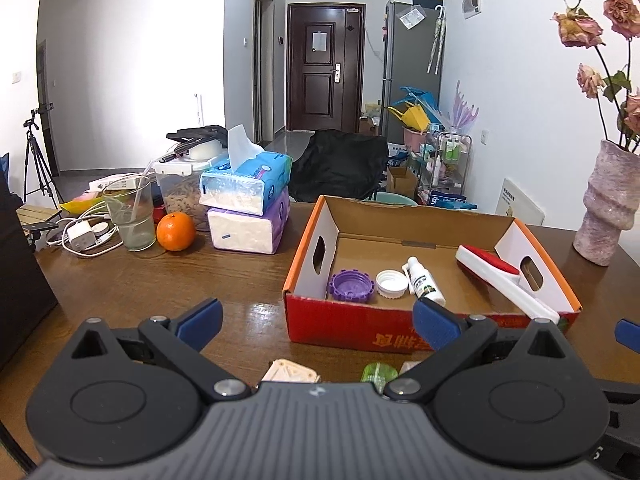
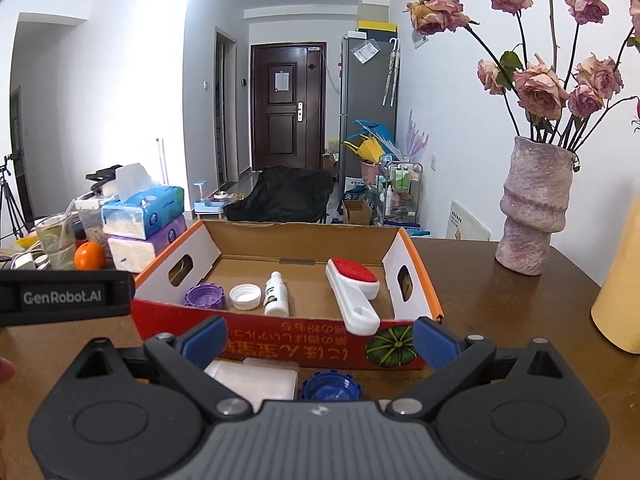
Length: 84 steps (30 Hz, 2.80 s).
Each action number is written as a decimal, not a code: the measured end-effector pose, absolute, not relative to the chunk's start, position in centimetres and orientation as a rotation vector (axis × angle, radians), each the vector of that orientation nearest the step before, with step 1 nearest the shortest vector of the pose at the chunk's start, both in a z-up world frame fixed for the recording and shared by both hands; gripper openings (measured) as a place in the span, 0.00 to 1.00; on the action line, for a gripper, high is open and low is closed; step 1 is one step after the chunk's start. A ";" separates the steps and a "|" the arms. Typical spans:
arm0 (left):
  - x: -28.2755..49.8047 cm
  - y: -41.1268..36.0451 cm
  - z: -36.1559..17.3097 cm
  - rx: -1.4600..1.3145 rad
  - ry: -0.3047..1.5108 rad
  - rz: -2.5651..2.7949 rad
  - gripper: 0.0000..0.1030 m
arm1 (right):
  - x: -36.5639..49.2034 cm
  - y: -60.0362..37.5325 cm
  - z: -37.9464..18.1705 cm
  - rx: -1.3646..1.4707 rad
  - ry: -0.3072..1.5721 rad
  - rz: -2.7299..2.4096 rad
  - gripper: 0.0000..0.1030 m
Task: Organize rigid objects
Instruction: 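Withdraw both tools from the box back toward the remaining items, then grasp the white ridged cap with right tool while left tool approaches the beige plug adapter, then close left tool on the beige plug adapter while right tool lifts the white cap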
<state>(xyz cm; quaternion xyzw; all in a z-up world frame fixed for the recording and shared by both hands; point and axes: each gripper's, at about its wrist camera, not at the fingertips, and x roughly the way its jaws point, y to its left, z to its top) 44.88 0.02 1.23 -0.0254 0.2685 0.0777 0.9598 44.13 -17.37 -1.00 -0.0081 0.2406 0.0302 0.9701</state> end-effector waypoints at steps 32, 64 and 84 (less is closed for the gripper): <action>37.2 1.6 -2.6 -0.034 0.631 0.121 1.00 | 36.8 -15.9 -4.2 -0.082 0.560 0.075 0.97; 39.4 2.8 -5.6 -0.017 0.718 0.103 1.00 | 41.3 -16.2 -8.9 -0.117 0.679 0.105 0.76; 42.3 2.7 -6.3 0.007 0.731 0.099 1.00 | 43.0 -16.7 -10.0 -0.051 0.667 0.113 0.37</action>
